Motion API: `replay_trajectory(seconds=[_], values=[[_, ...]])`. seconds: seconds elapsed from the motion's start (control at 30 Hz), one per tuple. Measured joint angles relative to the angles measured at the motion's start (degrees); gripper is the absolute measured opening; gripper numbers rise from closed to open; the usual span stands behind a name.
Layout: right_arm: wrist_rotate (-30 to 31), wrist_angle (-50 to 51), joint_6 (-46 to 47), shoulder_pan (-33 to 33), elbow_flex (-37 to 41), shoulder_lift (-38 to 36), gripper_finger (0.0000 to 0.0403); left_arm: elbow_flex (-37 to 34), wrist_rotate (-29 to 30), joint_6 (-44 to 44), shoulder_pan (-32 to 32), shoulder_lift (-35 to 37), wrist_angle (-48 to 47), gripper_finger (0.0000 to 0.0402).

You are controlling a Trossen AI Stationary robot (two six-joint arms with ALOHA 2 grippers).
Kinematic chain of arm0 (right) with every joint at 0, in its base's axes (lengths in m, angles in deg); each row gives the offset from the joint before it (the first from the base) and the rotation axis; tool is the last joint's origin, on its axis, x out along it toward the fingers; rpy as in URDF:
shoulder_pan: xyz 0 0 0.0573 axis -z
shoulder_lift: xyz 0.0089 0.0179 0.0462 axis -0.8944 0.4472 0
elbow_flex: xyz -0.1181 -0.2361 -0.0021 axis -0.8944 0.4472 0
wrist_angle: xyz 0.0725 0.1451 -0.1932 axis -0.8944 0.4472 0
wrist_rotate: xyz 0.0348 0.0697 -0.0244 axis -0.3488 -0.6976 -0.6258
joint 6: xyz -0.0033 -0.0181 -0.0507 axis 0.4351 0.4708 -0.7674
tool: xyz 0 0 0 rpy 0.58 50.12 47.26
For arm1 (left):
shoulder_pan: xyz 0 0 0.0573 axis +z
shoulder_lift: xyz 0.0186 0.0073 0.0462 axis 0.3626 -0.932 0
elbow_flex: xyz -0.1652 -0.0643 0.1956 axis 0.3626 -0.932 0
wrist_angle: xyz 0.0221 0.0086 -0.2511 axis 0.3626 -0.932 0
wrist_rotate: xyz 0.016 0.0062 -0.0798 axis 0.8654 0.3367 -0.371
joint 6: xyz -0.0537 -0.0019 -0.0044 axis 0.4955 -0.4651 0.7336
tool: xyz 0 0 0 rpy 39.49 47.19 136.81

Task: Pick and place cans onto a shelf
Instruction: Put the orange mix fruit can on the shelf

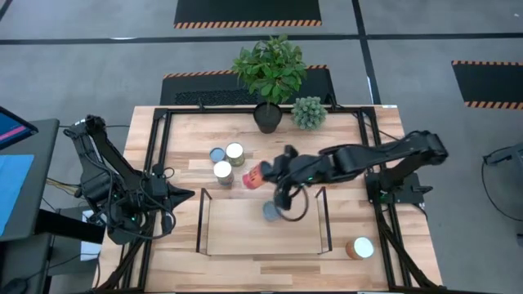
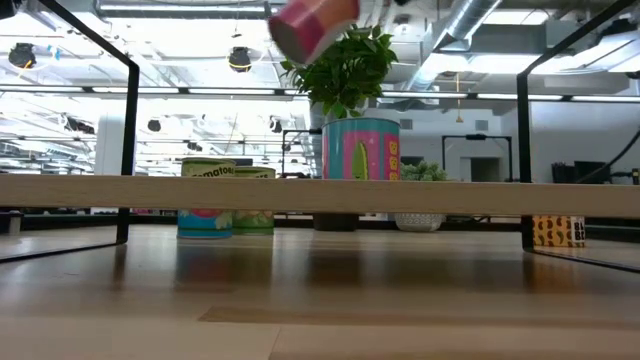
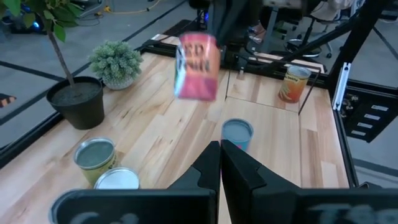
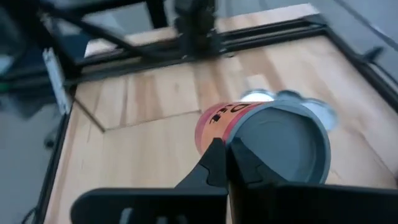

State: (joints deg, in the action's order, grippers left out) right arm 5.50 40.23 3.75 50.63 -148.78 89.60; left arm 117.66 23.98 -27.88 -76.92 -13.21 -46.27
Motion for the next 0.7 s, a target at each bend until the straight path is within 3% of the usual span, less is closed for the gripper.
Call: replay_trajectory(seconds=[0.27, 0.7], values=[[-6.4, 6.6, -7.6, -0.8, -12.8, 13.9, 0.0004, 0.0, -0.1, 0.0, 0.0, 0.0, -0.1, 0.0], [-8.5, 20.1, -14.0, -2.9, -29.3, 30.1, 0.0004, 0.0, -1.4, -0.5, 0.0, 0.0, -0.1, 0.0]])
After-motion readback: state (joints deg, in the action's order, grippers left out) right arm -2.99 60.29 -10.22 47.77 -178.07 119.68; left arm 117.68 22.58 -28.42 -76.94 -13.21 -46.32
